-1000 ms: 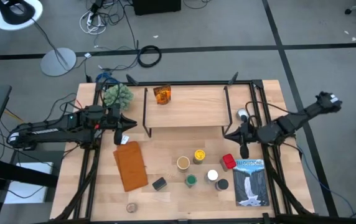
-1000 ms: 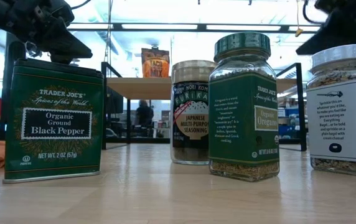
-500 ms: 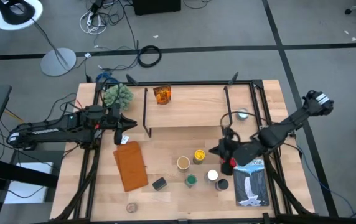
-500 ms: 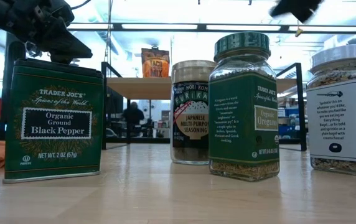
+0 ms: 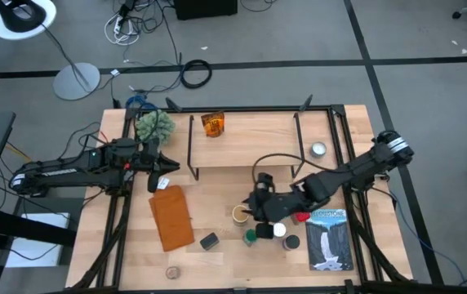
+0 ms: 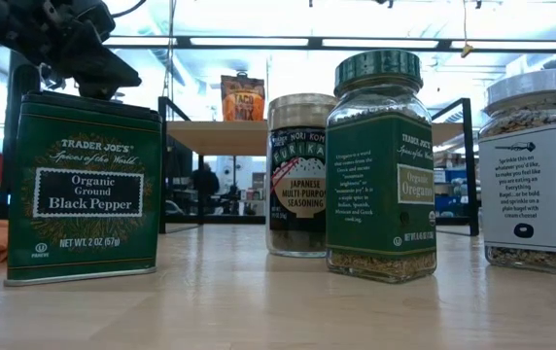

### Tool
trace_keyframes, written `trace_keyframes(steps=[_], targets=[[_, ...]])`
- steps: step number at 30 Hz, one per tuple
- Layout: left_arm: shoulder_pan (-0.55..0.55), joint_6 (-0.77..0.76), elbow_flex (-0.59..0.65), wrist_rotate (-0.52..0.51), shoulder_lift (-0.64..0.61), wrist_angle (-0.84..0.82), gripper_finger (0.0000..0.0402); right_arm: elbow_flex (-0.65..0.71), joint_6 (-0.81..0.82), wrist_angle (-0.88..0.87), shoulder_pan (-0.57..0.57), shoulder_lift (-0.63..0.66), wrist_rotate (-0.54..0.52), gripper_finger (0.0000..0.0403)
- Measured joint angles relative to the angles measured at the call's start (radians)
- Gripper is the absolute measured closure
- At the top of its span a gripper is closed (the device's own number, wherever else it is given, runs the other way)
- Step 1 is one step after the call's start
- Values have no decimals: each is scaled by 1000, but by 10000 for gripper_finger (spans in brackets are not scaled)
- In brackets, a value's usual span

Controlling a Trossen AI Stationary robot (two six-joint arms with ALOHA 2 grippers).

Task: Shelf spices
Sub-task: Put the golden seasoning bottle on the shelf

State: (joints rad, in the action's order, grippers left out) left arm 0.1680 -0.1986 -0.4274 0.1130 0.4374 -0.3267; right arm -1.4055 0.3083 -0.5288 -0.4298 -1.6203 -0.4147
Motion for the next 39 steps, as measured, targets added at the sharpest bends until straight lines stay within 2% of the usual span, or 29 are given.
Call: trace_keyframes(steps=[6,10,12,18,23,32,39], targets=[[-69,0,0,4,0,0,342,-75,-1,-28,62,-69,144,183],[-166,-21,0,-53,0,0,351,-83,-92,-25,84,-97,243,132],[-224,-41,0,-94,0,0,358,-82,-105,-26,91,-100,249,118],[-403,-94,0,-241,6,14,376,-82,-42,35,120,-106,252,111],[-518,-102,0,-333,43,71,380,-82,-45,-19,126,-118,232,117],[-623,-154,0,-441,212,177,381,-81,5,-82,92,-147,190,120],[-674,-176,0,-479,337,279,381,-82,23,-117,92,-169,193,120]])
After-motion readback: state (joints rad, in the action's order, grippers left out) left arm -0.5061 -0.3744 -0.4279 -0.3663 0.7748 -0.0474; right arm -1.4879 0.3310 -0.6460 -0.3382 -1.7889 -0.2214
